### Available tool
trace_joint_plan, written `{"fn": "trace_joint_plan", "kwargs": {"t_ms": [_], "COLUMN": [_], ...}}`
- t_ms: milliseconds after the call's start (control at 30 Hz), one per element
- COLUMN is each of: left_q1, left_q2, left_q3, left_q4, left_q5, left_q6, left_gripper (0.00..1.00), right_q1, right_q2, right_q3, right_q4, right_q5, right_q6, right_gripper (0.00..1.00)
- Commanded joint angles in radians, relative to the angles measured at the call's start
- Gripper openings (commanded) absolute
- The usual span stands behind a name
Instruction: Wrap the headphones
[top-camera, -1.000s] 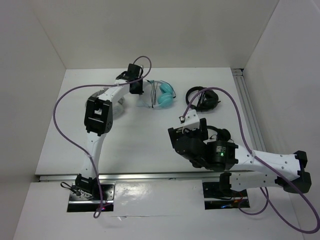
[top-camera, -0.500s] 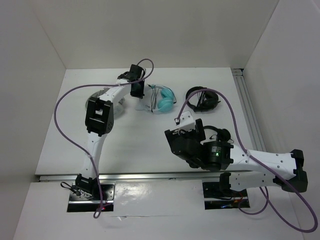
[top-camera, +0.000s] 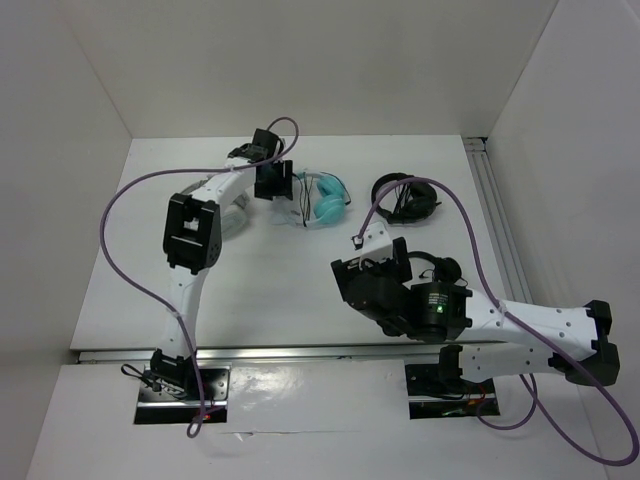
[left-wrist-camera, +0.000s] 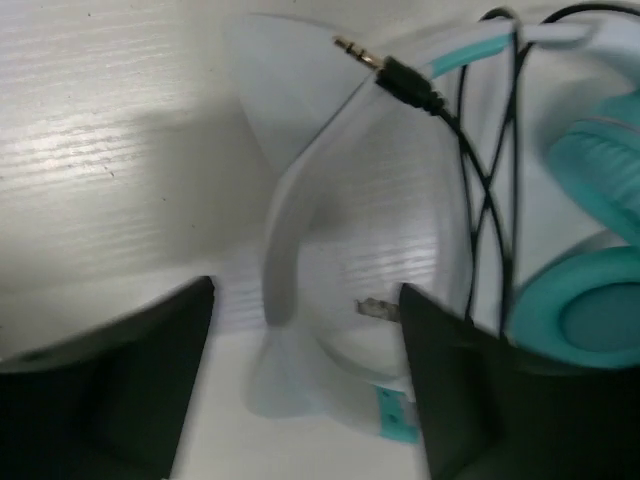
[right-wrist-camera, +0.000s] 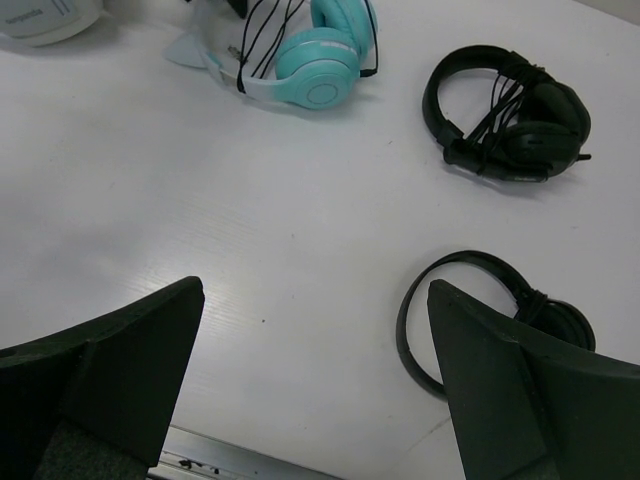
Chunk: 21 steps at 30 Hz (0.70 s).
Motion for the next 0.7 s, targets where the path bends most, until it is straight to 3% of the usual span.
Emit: {"fn": "trace_joint_plan", "kwargs": {"t_ms": [0, 33, 267, 400, 567, 600, 667], "left_q1": [-0.005, -0.005, -0.005, -0.014, -0.005, -0.005, -0.005], "left_q2": [-0.119, -0.136, -0.285, -0.485, -0.977, -1.147, -1.298], "left_q3": [-0.002, -0.002, 0.075, 0.038, -0.304, -0.346, -0.409], "left_q4": [0.011, 0.011, -0.049, -0.147, -0.109, -0.100, -0.113], "left_q5": [0.057, 0.057, 0.079, -0.040, -0.138, -0.147, -0.147], "left_q6": [-0.014, -0.023, -0.034, -0.060, -0.089, -0.076, -0.063], "left_gripper": [0.94, 1.00, 1.00, 1.00, 1.00, 1.00, 1.00], "right_q1": [0.008, 0.008, 0.017, 0.017, 0.017, 0.017, 0.017], "right_q2": [-0.020, -0.020, -0.020, -0.073, -0.148, -0.170, -0.193], "right_q3": [0.029, 0.039, 0.081, 0.166, 0.343, 0.409, 0.469], "right_q4": [0.014, 0.014, -0.037, -0.101, -0.291, -0.316, -0.359], "right_q5": [-0.003, -0.003, -0.003, -0.003, -0.003, -0.018, -0.061], "right_q6": [0.018, 0.018, 0.048, 0.104, 0.113, 0.113, 0.092], "right_gripper": [1.00, 1.00, 1.00, 1.00, 1.00, 1.00, 1.00]}}
